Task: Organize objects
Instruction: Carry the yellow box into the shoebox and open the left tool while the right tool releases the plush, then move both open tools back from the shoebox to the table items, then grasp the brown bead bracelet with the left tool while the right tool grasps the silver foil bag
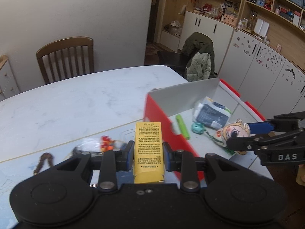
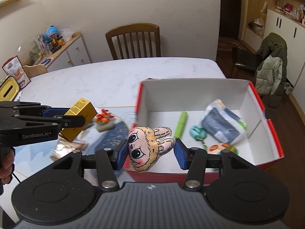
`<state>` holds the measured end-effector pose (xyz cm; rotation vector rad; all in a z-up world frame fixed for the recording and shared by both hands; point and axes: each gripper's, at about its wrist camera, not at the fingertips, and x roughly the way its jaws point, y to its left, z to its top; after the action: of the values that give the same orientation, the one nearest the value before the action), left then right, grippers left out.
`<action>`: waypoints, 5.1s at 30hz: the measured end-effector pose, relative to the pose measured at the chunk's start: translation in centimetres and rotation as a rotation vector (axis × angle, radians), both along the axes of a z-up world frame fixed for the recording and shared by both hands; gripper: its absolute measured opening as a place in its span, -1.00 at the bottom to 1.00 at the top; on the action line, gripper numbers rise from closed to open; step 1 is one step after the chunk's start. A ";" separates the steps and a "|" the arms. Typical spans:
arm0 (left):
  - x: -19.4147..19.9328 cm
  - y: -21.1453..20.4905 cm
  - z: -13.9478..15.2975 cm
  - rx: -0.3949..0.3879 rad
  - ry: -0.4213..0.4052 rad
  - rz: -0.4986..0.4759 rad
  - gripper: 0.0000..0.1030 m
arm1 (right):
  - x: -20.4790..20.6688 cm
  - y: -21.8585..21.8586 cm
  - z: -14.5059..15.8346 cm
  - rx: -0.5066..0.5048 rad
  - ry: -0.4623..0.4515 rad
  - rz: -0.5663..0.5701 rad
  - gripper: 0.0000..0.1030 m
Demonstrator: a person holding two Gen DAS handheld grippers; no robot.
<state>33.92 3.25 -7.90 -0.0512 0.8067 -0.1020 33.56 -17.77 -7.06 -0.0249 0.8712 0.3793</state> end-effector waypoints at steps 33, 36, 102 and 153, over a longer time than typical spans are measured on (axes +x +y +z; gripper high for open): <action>13.8 -12.3 -7.3 0.120 0.197 0.047 -0.45 | 9.0 -4.1 -9.9 -0.160 0.155 0.253 -0.01; 14.4 -12.5 -7.9 0.130 0.208 0.052 -0.45 | 9.2 -4.1 -10.1 -0.165 0.156 0.254 -0.01; 2.5 -8.1 1.1 0.007 0.040 0.079 0.67 | 0.9 -7.4 0.7 0.105 -0.086 0.179 0.48; -1.5 22.8 -8.0 0.008 0.076 0.262 0.99 | -3.3 23.5 -5.1 0.023 0.103 0.166 0.63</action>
<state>32.41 26.00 -15.88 -0.1535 0.8695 0.1520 30.25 5.75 -12.13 -0.0574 0.9694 0.5498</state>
